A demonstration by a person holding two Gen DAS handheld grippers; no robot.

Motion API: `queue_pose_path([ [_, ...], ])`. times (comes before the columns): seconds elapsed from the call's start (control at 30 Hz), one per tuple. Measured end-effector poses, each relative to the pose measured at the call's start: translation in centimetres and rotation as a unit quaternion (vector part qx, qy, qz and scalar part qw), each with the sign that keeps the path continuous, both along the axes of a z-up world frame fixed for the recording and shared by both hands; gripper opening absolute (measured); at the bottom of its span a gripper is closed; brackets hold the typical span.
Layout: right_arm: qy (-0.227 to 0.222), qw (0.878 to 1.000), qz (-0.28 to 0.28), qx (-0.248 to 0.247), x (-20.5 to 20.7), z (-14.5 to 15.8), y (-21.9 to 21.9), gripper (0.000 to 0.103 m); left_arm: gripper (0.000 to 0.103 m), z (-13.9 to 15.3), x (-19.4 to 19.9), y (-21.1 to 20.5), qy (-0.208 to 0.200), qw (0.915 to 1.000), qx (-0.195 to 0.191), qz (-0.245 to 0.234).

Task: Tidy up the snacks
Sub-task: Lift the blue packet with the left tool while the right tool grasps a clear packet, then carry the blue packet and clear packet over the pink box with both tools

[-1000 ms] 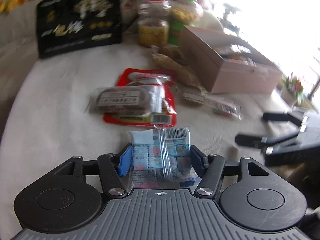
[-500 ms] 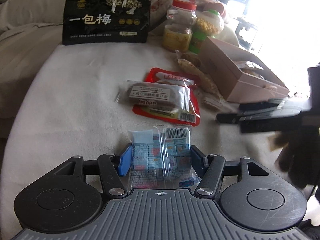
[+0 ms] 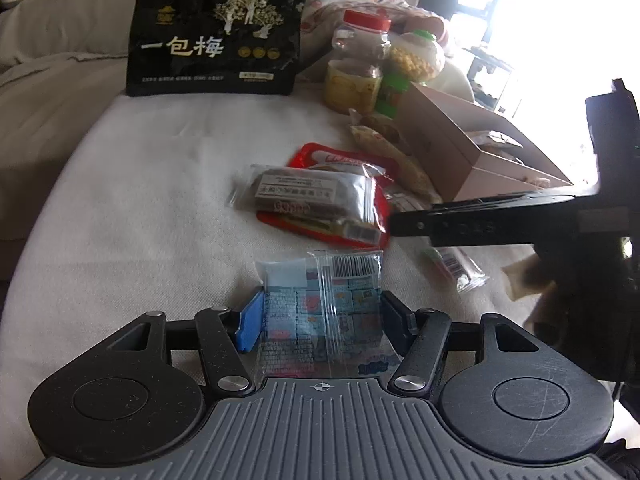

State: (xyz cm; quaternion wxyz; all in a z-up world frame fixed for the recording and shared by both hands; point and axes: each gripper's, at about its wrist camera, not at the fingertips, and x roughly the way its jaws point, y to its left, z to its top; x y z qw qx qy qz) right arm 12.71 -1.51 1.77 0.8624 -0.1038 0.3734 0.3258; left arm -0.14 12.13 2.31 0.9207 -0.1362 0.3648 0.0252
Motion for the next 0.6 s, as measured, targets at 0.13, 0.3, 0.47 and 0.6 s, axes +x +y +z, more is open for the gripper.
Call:
queue_pose_path([
  [0.13,-0.012,1.0,0.013,-0.026,-1.4,0.0,-0.1,0.044,0.067,-0.1,-0.1,0.0,-0.007,1.0,0.0,0.002],
  [0.3,-0.005,0.999,0.011,-0.036,-4.2,0.3,-2.9,0.044,0.067,-0.2,-0.3,0.1,-0.012,0.9999,-0.004,0.003],
  [0.47,0.011,0.999,-0.018,-0.036,-5.8,0.8,-6.3,0.042,0.066,0.1,-0.2,-0.5,0.0,1.0,0.005,0.002],
  [0.6,0.01,0.998,-0.048,-0.034,-6.6,1.0,-9.2,0.041,0.066,0.5,-0.4,-1.9,0.012,0.9998,-0.003,-0.016],
])
